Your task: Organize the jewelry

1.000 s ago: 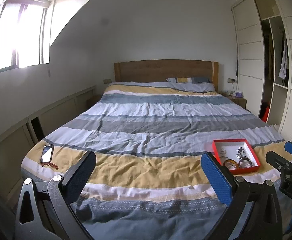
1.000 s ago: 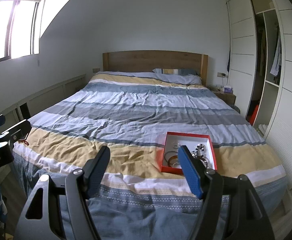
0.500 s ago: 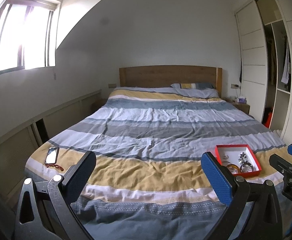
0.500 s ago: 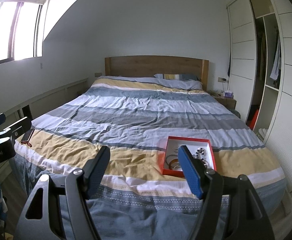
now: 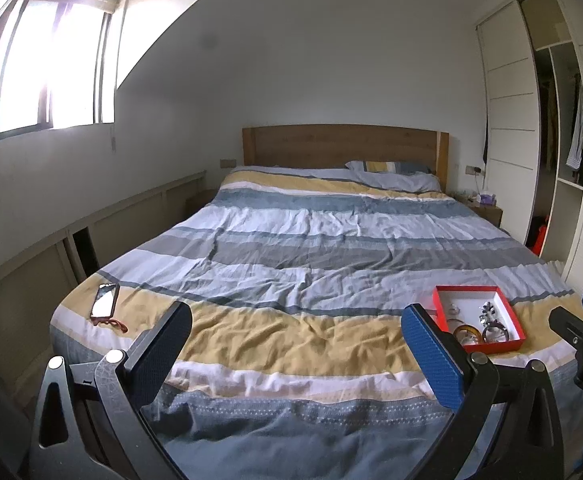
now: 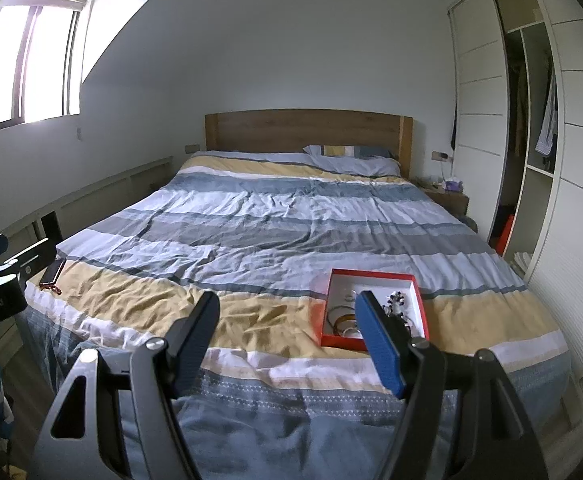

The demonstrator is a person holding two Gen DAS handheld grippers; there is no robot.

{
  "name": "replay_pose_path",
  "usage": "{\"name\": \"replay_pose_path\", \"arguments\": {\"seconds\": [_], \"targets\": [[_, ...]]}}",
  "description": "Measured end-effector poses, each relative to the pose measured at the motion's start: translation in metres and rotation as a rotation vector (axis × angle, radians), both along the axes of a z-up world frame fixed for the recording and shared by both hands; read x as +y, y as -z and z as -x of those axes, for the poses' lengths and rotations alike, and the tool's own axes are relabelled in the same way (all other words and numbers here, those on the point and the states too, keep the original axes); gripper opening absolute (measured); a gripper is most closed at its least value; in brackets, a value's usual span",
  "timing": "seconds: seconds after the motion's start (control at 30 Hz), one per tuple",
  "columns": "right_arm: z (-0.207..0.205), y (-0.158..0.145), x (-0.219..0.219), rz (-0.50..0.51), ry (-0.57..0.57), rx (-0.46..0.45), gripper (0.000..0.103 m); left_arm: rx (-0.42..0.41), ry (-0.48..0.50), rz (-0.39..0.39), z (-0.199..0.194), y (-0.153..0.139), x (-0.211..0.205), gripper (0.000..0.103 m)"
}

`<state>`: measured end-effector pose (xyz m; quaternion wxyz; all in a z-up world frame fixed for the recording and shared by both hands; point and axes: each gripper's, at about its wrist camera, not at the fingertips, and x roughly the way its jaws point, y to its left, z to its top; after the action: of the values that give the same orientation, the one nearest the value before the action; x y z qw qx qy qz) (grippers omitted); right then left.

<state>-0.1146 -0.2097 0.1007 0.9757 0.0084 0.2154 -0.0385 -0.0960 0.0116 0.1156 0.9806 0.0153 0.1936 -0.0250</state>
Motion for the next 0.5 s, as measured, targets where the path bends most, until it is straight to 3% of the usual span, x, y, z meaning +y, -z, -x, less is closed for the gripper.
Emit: {"name": "replay_pose_path", "arguments": {"seconds": [0.5], "targets": [[-0.015,0.023,-0.003,-0.009,0.012,0.069,0.069,0.064,-0.007,-0.011,-0.016,0.021,-0.002,0.102]]}}
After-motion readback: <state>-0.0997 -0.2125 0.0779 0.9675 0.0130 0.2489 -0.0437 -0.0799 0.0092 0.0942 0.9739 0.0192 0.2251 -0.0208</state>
